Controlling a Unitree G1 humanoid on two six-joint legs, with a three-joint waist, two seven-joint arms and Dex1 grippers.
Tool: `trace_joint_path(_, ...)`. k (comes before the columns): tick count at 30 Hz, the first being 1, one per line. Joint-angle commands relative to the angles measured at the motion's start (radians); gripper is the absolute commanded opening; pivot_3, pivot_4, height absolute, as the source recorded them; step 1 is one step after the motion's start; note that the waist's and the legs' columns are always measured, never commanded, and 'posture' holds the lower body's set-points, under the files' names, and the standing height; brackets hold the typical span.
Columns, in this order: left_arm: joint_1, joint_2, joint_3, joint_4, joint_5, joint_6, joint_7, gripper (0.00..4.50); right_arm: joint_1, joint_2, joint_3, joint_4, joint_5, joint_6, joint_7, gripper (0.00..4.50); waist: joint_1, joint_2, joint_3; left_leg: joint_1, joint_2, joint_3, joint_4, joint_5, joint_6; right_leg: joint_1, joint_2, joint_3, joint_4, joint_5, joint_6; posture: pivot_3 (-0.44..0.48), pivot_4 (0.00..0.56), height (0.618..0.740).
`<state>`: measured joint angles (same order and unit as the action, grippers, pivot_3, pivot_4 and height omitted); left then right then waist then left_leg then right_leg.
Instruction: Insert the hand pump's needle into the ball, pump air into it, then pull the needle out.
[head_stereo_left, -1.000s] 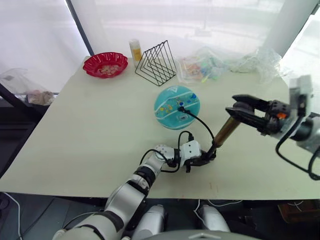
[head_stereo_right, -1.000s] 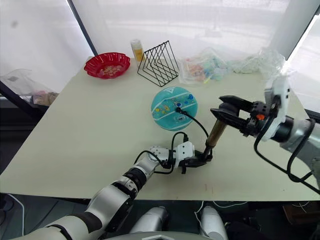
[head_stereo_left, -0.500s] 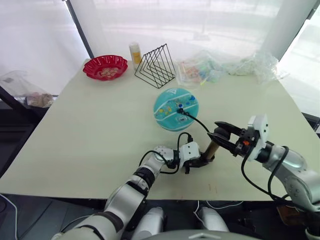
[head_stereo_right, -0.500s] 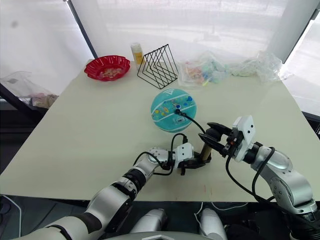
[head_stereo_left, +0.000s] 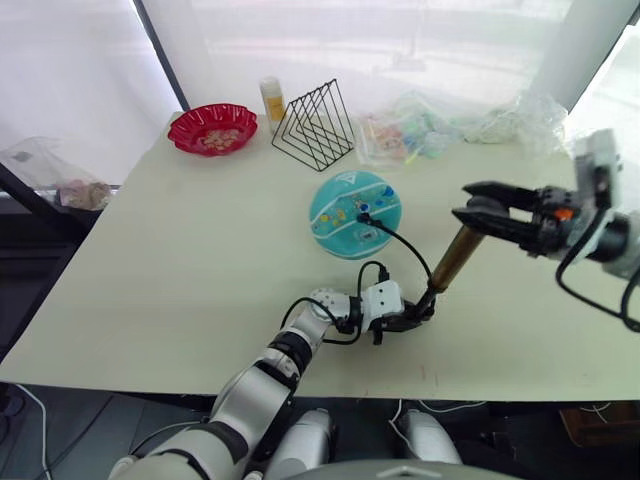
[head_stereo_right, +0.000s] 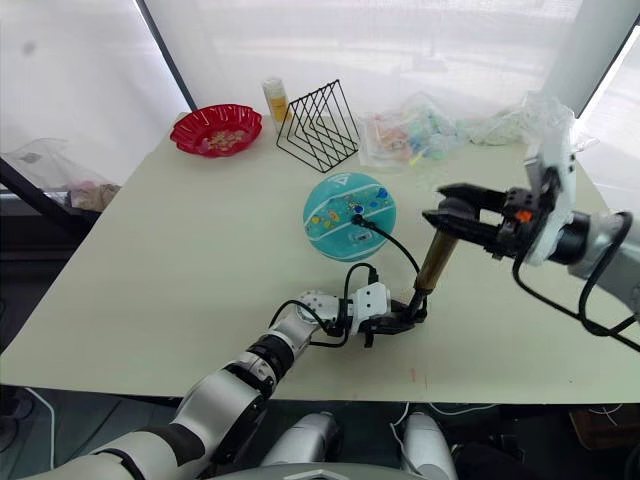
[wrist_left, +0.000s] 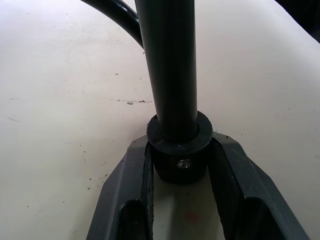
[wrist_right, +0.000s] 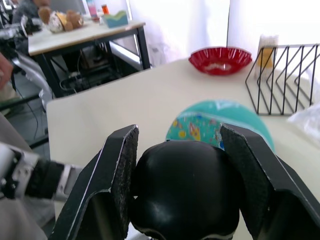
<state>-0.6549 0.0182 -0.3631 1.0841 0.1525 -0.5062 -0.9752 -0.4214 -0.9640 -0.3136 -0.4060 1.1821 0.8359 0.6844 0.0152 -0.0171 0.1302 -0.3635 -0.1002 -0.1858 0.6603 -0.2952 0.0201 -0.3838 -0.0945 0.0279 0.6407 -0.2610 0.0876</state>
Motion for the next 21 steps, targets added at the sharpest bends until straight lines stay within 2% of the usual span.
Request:
trace_joint_path(1, 0.074, 0.047, -0.061, 0.109, 0.086, 0.055, -0.030, 1.11, -0.083, -0.082, -0.179, 0.019, 0.038, -0.006, -0.037, 2.10, 0.001, 0.000, 0.001, 0.000, 0.000, 0.000, 0.000, 0.000, 0.000, 0.000, 0.000, 0.000, 0.000, 0.000, 0.000, 0.000, 0.150, 0.740)
trace_joint_path(5, 0.071, 0.047, -0.060, 0.110, 0.086, 0.056, -0.030, 1.11, -0.047, -0.089, -0.164, 0.006, 0.032, 0.023, -0.027, 2.10, 0.001, -0.001, 0.002, -0.001, 0.000, 0.000, 0.000, 0.000, 0.000, 0.000, -0.001, 0.000, 0.000, 0.000, 0.000, 0.000, 0.150, 0.740)
trace_joint_path(12, 0.069, 0.045, -0.060, 0.110, 0.085, 0.057, -0.030, 1.11, 0.190, 0.030, 0.060, -0.092, -0.186, -0.062, -0.016, 2.10, -0.002, -0.010, -0.006, 0.003, 0.000, 0.000, -0.001, 0.000, 0.000, 0.001, 0.000, -0.001, 0.000, 0.000, 0.000, 0.000, 0.150, 0.740)
trace_joint_path(18, 0.068, 0.043, -0.061, 0.113, 0.085, 0.055, -0.027, 1.11, 0.238, 0.090, 0.127, -0.086, -0.263, -0.108, -0.015, 2.10, -0.002, -0.011, -0.008, 0.005, 0.000, 0.000, -0.001, 0.000, 0.000, 0.002, 0.001, -0.001, 0.000, 0.000, 0.000, 0.000, 0.150, 0.740)
trace_joint_path(21, 0.069, 0.044, -0.059, 0.110, 0.084, 0.055, -0.025, 1.11, 0.352, 0.166, 0.271, -0.014, -0.474, -0.248, -0.024, 2.10, -0.001, -0.014, -0.012, 0.004, 0.000, -0.001, -0.001, 0.000, 0.000, 0.002, 0.002, -0.001, 0.000, 0.000, 0.000, 0.000, 0.150, 0.740)
